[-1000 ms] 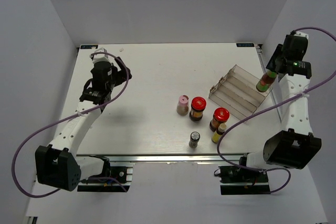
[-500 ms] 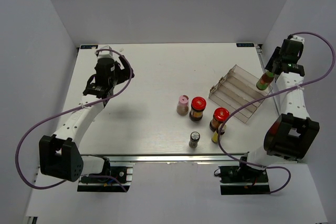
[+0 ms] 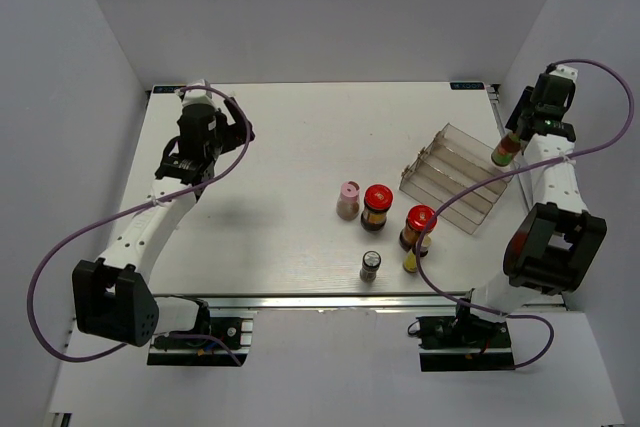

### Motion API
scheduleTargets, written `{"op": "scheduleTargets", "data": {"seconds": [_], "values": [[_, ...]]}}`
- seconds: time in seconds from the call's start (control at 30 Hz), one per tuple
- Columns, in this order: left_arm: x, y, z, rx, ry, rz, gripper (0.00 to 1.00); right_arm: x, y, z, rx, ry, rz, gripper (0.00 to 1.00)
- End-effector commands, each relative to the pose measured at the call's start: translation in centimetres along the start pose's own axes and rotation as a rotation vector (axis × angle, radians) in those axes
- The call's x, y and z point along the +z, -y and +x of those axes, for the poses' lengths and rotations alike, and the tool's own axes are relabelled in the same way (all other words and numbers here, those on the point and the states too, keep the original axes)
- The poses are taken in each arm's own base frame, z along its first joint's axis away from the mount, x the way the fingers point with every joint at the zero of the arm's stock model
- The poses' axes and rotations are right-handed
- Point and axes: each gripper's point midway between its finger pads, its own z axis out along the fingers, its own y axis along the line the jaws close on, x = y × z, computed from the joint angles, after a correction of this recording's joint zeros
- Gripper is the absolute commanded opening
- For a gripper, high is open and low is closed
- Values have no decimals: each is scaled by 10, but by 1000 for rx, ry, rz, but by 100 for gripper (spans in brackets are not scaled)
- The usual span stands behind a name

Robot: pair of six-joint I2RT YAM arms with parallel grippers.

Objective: Organize the condiment bottles

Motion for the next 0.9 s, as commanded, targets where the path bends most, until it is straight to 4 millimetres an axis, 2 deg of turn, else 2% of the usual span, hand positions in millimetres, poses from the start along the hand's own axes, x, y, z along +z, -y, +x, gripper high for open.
{"op": "scheduleTargets", "data": {"seconds": [0.0, 0.23, 0.5, 0.77, 0.87], "values": [[-13, 4, -18, 2, 50, 7, 98, 8, 5, -25, 15, 99, 24, 0], [-17, 2, -21, 3, 64, 5, 98, 7, 12, -13, 26, 77, 62, 0], [-14, 7, -25, 1, 60, 16, 98, -19, 8, -25, 57, 134, 17, 0], [-15, 11, -28, -14, 61, 25, 98, -18, 8, -18, 62, 118, 13, 0], [-14, 10, -27, -17, 58, 21, 98, -11, 6, -13, 55, 100, 9, 0]]}}
